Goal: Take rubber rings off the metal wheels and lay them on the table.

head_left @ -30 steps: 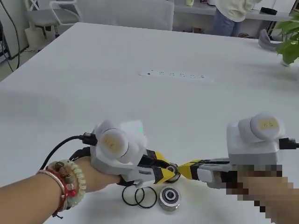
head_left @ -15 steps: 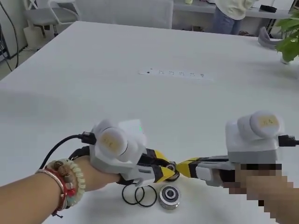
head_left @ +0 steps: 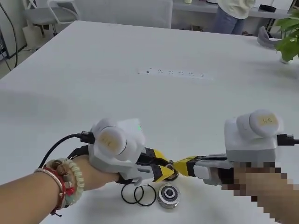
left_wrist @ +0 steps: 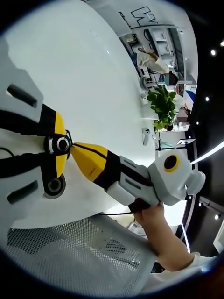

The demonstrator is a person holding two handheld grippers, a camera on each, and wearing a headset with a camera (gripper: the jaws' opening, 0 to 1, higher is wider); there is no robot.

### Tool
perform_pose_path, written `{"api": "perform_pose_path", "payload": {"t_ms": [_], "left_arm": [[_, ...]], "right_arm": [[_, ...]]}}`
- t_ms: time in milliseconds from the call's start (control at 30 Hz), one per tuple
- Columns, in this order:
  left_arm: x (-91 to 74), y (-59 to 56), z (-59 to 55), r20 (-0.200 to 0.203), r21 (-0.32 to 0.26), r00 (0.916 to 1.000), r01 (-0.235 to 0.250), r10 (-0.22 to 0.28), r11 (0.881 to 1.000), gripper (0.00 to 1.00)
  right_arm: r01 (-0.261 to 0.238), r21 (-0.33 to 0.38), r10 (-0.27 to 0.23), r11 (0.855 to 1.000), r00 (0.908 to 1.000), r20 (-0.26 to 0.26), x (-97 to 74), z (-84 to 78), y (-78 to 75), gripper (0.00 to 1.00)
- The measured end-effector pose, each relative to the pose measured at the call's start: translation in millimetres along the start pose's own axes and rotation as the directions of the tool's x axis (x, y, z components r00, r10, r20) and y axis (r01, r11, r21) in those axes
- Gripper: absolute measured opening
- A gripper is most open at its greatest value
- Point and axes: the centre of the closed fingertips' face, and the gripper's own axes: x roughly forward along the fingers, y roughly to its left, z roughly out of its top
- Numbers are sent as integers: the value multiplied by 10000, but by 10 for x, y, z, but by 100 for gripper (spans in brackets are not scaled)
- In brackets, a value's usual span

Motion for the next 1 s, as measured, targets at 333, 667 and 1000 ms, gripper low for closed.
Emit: {"api": "perform_pose_path", "payload": {"t_ms": [333, 667, 1000], "left_arm": [[-3, 1, 1, 8, -31, 10000, -26, 26, 10000, 7], [-2, 5, 2, 32, -197, 9999, -144, 145, 9997, 7], [8, 2, 5, -108, -363, 9998, -190, 186, 9992, 8]], "right_arm": [[-265, -154, 269, 9995, 9992, 286, 4, 76, 86, 0], [41, 245, -41, 9997, 10000, -13, 14, -7, 6, 0], [263, 271, -254, 9993, 9991, -325, 12, -82, -55, 0]]}}
